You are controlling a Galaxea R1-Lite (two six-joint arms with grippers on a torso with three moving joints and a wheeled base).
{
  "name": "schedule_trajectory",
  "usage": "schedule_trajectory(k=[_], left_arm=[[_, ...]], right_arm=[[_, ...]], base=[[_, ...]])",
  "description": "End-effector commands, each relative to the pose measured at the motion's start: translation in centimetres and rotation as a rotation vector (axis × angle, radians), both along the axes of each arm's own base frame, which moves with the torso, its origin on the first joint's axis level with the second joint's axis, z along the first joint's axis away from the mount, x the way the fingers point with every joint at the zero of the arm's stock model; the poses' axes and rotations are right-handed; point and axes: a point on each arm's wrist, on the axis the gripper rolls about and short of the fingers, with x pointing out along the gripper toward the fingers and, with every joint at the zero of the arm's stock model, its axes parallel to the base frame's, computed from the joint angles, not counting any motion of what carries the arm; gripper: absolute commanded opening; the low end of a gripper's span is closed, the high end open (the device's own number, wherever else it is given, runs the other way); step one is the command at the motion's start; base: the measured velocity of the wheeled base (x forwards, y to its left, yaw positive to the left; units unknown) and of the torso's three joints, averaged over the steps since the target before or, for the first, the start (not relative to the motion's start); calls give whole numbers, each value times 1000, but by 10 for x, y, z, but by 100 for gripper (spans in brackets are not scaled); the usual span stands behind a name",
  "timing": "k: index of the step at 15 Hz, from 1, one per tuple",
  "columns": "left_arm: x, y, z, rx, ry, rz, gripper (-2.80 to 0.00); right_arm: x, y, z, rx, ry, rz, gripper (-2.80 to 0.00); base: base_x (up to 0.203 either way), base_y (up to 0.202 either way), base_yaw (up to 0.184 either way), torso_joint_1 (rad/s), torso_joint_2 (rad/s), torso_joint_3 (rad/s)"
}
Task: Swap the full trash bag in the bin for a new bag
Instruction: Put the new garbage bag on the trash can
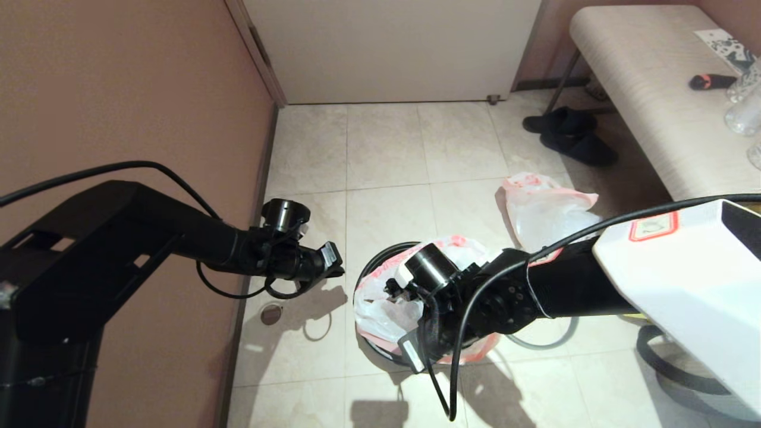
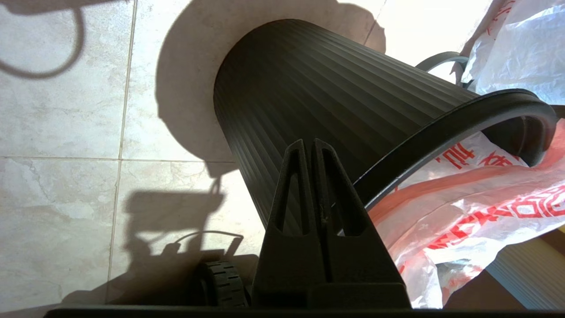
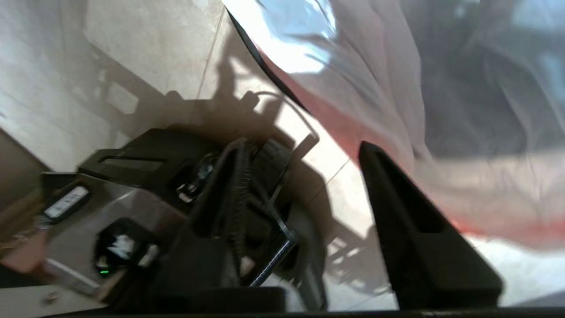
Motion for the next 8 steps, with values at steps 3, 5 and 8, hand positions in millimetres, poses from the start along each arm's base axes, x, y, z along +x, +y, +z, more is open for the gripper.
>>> schedule_trajectory(k=[3,5,8], left_arm=[[0,0,0,-9,0,-2,-280],[1,5,1,-9,-1,11,-280],[4,23,8,-62,-5,10,-280]], right_arm=[[17,1,-26,-58,-58,98,0],[27,-4,-26,-54,-110,129,0],[40,-6,-32,-49,-177,215,0]], base=[[0,0,0,0,0,0],[0,0,0,0,0,0],[0,0,0,0,0,0]])
